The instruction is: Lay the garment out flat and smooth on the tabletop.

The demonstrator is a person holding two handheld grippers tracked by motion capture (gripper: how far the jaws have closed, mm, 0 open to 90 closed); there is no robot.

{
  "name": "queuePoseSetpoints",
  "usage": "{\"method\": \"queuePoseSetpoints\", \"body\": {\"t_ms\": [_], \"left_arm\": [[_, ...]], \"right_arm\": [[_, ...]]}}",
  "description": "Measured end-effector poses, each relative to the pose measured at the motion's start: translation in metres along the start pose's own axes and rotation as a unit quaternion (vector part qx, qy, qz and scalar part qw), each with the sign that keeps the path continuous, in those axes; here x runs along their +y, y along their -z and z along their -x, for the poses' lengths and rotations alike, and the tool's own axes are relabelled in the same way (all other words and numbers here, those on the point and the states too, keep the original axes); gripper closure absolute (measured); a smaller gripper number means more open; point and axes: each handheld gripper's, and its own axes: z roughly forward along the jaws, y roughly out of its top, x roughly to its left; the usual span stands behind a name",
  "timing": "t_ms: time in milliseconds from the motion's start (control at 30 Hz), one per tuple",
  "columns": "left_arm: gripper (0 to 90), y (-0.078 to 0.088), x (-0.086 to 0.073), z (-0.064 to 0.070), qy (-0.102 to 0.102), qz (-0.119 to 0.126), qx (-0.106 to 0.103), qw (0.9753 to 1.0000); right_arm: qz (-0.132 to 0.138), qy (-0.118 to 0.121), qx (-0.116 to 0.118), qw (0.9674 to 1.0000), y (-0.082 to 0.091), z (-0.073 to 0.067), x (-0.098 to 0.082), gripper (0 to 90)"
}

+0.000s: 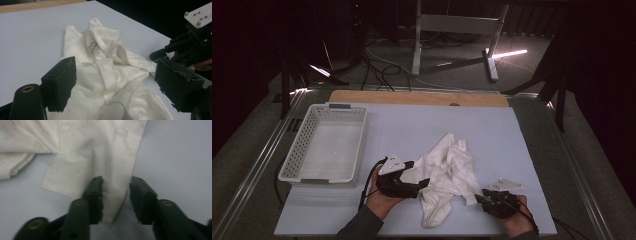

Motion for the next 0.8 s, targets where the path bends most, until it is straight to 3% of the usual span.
{"method": "queuePoseSetpoints", "body": {"t_ms": [133, 233, 300, 400, 500, 567, 667, 733, 767, 800], "left_arm": [[18.8, 0.000, 0.000, 0.001, -0.001, 0.000, 0.000, 1.0000], [18.8, -0.001, 0.000, 0.002, -0.002, -0.001, -0.001, 1.0000], [18.8, -0.001, 0.000, 0.001, -0.002, -0.002, -0.001, 1.0000], [18.8, -0.002, -0.001, 0.001, 0.000, -0.002, -0.001, 1.0000], [18.8, -0.002, -0.001, 0.000, 0.001, -0.002, 0.000, 1.0000], [18.8, -0.003, -0.001, 0.001, 0.001, -0.003, -0.001, 1.0000], [18.8, -0.003, -0.002, 0.002, -0.001, -0.005, -0.002, 1.0000], [18.8, -0.004, -0.002, 0.002, -0.002, -0.005, -0.003, 1.0000], [18.8, -0.004, -0.002, 0.003, -0.003, -0.005, -0.003, 1.0000], [18.8, -0.004, -0.002, 0.003, -0.003, -0.006, -0.003, 1.0000]], "right_arm": [[-0.003, 0.004, 0.002, 1.0000, -0.004, 0.003, 0.005, 86.7], [-0.004, 0.006, -0.009, 0.9999, -0.007, 0.008, 0.010, 89.6], [-0.005, 0.025, -0.031, 0.9992, -0.011, 0.014, 0.013, 89.7], [-0.005, 0.015, -0.047, 0.9988, -0.015, 0.024, 0.018, 89.9], [0.002, -0.001, -0.050, 0.9987, -0.015, 0.032, 0.021, 89.9], [0.014, -0.007, -0.034, 0.9993, -0.013, 0.035, 0.022, 89.3], [0.020, -0.012, -0.015, 0.9996, -0.013, 0.029, 0.021, 76.3], [0.020, -0.008, -0.011, 0.9997, -0.015, 0.027, 0.020, 74.8], [0.010, -0.001, -0.006, 0.9999, -0.019, 0.022, 0.020, 67.7], [0.008, -0.002, -0.006, 0.9999, -0.020, 0.020, 0.020, 68.4]]}}
